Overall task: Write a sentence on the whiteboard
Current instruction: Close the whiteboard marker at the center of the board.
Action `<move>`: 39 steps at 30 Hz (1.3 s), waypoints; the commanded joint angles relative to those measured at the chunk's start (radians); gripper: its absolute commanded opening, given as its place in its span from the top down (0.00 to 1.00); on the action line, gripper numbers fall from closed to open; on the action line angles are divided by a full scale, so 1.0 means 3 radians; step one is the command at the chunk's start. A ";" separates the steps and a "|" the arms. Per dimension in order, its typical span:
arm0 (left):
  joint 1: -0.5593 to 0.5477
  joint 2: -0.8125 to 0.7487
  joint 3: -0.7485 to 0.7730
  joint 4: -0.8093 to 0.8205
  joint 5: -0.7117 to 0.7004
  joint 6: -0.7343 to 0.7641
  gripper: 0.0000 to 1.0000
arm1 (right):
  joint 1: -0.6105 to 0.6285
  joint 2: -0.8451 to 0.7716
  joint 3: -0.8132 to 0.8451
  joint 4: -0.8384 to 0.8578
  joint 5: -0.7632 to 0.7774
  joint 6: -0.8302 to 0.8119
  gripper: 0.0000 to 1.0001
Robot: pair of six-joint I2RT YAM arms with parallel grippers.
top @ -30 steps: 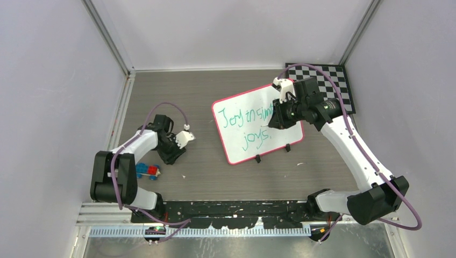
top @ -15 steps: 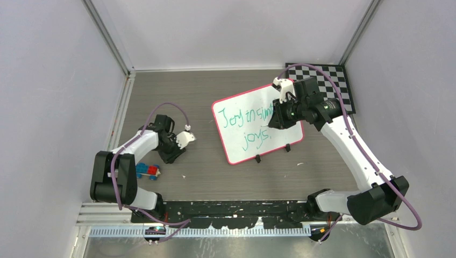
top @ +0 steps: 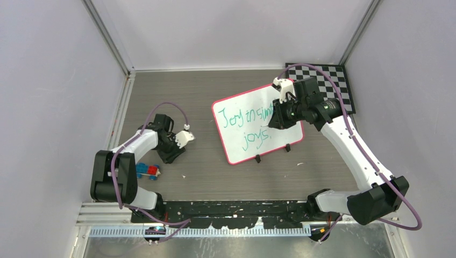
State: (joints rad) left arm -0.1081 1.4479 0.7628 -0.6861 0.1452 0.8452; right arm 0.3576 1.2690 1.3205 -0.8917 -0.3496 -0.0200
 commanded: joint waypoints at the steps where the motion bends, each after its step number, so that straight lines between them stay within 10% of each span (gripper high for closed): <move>1: 0.0075 0.0165 -0.0173 0.0045 -0.0458 0.0134 0.60 | -0.0012 -0.0129 0.0096 0.0028 -0.0020 -0.0009 1.00; 15: -0.0044 -0.0583 0.0565 -0.0882 0.0832 -0.0226 1.00 | -0.0013 -0.0045 0.0263 0.0004 -0.0178 0.0059 1.00; 39: -0.2130 -0.0139 0.2595 -0.1344 0.1195 -0.1111 1.00 | 0.0188 0.0101 0.0333 0.0117 -0.1765 0.0634 1.00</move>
State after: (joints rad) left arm -0.7120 1.3907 1.4895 -1.0821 0.4763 0.5316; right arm 0.3859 1.3136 1.4155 -0.8825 -0.7956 0.1478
